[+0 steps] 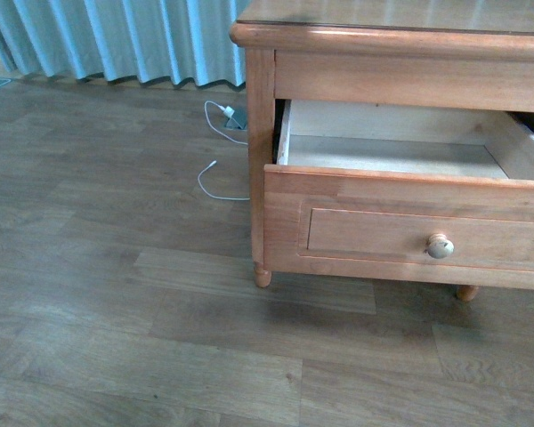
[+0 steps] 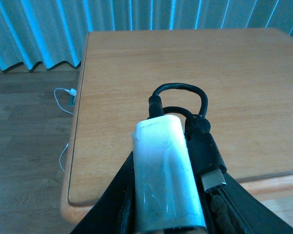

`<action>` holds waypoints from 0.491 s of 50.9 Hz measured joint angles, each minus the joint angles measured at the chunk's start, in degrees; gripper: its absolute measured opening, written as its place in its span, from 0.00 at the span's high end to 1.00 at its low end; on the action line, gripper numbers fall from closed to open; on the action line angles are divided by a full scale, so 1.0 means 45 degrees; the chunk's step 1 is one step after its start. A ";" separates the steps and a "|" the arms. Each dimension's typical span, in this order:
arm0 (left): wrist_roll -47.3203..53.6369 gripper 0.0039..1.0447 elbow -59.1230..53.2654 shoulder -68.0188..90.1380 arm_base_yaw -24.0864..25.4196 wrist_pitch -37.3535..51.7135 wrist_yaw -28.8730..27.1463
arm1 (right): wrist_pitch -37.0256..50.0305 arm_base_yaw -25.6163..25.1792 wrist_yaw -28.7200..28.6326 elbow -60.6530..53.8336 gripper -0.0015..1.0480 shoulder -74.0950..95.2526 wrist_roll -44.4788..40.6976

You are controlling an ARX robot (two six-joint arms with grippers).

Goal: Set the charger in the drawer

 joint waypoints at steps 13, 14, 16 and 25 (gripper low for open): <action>-0.0238 0.72 -0.3876 -0.2021 -0.0777 0.0743 0.0821 | 0.0000 0.0000 0.0000 0.0000 0.08 0.0000 0.0000; -0.0253 0.72 -0.4206 -0.2021 -0.0879 0.0792 0.0889 | 0.0000 0.0000 0.0000 0.0000 0.08 0.0000 0.0000; -0.0321 0.72 -0.4658 -0.2011 -0.1015 0.0816 0.1073 | 0.0000 0.0000 0.0000 0.0000 0.08 0.0000 0.0000; -0.0690 0.72 -0.4843 -0.1166 -0.1311 0.0826 0.1146 | 0.0000 0.0000 0.0000 0.0000 0.08 0.0000 0.0000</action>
